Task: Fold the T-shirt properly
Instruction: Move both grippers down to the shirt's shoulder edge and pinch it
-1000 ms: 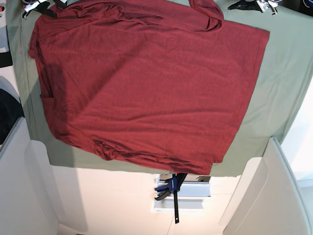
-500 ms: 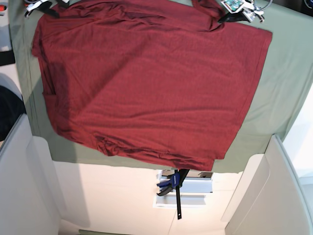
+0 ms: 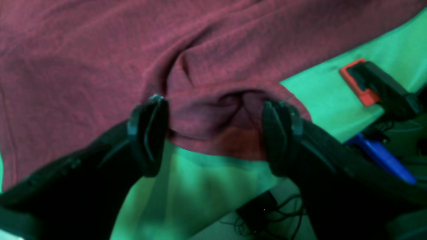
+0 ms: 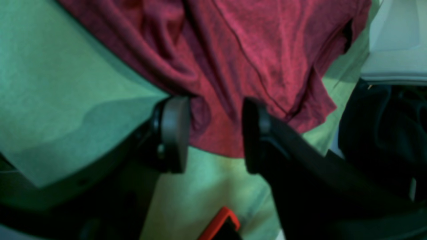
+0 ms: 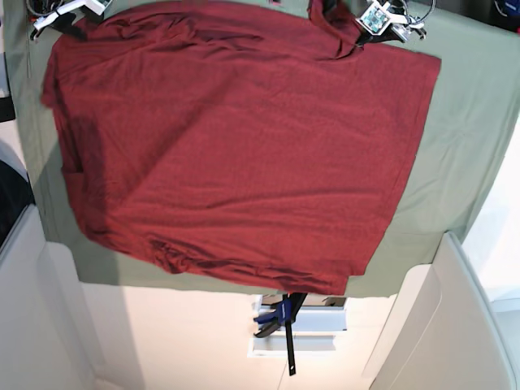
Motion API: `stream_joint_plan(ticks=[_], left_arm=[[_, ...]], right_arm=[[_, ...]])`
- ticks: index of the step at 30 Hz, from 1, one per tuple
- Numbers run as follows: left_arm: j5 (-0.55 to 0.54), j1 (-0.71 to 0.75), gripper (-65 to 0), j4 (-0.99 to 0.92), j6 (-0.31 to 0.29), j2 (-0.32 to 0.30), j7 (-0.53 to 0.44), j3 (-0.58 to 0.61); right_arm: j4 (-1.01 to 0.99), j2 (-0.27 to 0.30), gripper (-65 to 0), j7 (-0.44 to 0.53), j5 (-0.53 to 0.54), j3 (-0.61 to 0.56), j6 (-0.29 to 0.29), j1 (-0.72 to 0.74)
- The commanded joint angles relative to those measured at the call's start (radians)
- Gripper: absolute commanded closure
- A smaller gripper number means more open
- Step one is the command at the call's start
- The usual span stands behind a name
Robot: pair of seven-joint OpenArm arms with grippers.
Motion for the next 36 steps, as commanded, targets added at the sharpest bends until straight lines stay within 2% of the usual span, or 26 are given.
stream_joint_plan(ticks=[1, 7, 8, 9, 12, 13, 19, 20, 24, 31, 36], left_arm=[[0.009, -0.002, -47.4, 0.007, 0.0, -0.008, -0.018, -0.004], [0.036, -0.013, -46.5, -0.072, 0.0, -0.008, -0.033, 0.006], [0.043, -0.021, -42.8, -0.081, 0.0, -0.008, -0.032, 0.015], [0.05, -0.032, -35.2, -0.086, 0.0, -0.008, -0.032, 0.026], [0.05, -0.056, -2.9, -0.087, 0.0, -0.008, -0.012, 0.049], [0.05, -0.063, 0.0, -0.087, 0.0, -0.008, -0.002, 0.051], [0.049, -0.069, 0.0, -0.028, -0.004, -0.015, 0.045, 0.044], [0.049, -0.066, 0.0, -0.008, -0.004, -0.016, 0.06, 0.04], [0.049, -0.039, 0.0, 0.057, -0.004, -0.055, 0.076, 0.036], [0.054, -0.029, 0.0, 0.114, -0.004, -0.126, 0.109, 0.026], [0.052, -0.032, 0.0, 0.12, -0.008, -0.15, 0.092, -0.067]], right_arm=[[0.004, 0.014, -26.7, -0.014, 0.0, 0.006, -0.004, -0.003], [0.004, 0.014, -26.7, -0.014, -0.001, 0.006, -0.006, -0.003], [0.004, 0.014, -26.7, -0.014, -0.001, 0.006, -0.012, -0.003], [0.004, 0.014, -26.7, -0.014, -0.003, 0.006, -0.021, -0.003], [0.004, 0.014, -26.7, -0.014, -0.012, 0.006, -0.049, -0.003], [0.004, 0.014, -26.7, -0.014, -0.02, 0.006, -0.056, -0.003], [0.004, 0.014, -26.0, -0.014, -0.053, 0.006, -0.121, -0.003], [0.004, 0.014, -23.2, -0.014, -0.053, 0.006, -0.122, -0.003], [0.004, 0.014, 0.0, -0.015, -0.052, 0.006, -0.126, -0.003], [0.006, 0.014, 0.0, -0.016, -0.05, 0.006, -0.175, -0.003], [0.04, 0.014, 0.0, -0.024, -0.048, 0.006, -0.187, -0.003]])
